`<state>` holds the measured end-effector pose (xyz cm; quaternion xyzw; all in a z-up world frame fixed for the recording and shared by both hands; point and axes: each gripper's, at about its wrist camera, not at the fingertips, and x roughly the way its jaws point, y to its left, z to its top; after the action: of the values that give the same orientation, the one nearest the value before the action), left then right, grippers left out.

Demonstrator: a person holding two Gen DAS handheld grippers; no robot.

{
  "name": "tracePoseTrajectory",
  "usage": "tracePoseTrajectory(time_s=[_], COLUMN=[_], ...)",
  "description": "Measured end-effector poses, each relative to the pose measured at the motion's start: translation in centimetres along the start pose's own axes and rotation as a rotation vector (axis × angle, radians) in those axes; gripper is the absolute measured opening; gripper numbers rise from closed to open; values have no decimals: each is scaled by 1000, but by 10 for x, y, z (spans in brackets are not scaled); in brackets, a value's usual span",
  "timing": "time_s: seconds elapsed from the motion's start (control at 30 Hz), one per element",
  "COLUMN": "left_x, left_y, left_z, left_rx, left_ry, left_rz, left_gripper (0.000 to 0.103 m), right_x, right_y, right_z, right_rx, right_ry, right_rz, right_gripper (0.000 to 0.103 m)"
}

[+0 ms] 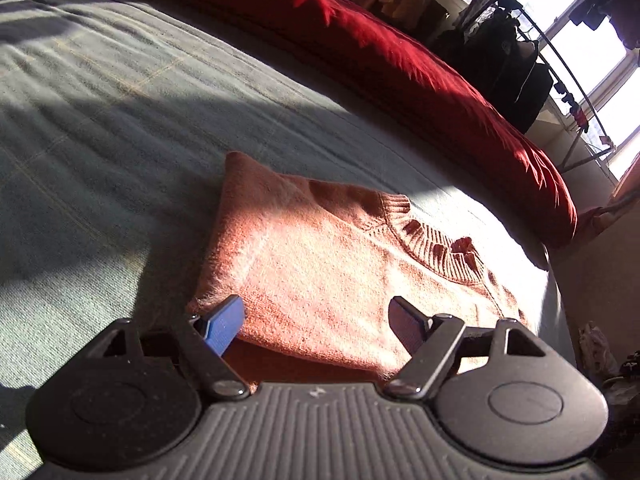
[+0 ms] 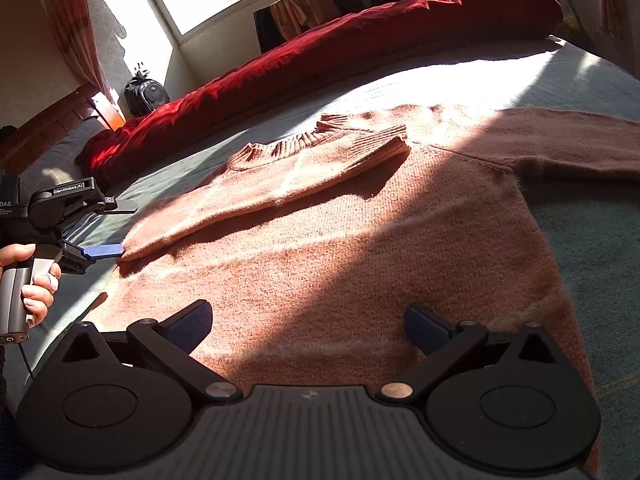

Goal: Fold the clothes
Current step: 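Lift the left gripper away from the folded sleeve, then move the right gripper around the sweater toward its unfolded side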

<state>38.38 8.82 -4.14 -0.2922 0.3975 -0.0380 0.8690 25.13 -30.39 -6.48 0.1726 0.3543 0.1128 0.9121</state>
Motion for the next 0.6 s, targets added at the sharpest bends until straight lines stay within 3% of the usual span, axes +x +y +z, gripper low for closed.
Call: tracePoseTrajectory(time_s=[0.13, 0.33, 0.4, 0.6], left_x=[-5, 1, 7, -23], left_y=[-1, 22, 33, 40], left_z=[-8, -4, -5, -7], left_rx=[47, 29, 13, -19], left_ry=[48, -86, -79, -177], left_rz=[-24, -17, 108, -83], left_gripper=[79, 80, 77, 78], right_x=[3, 6, 8, 19], right_y=[4, 6, 9, 19], right_z=[-1, -2, -4, -9], right_rx=[-27, -28, -49, -140], right_ry=[-2, -15, -13, -3], right_rz=[-16, -31, -43, -99], right_gripper=[103, 103, 103, 103])
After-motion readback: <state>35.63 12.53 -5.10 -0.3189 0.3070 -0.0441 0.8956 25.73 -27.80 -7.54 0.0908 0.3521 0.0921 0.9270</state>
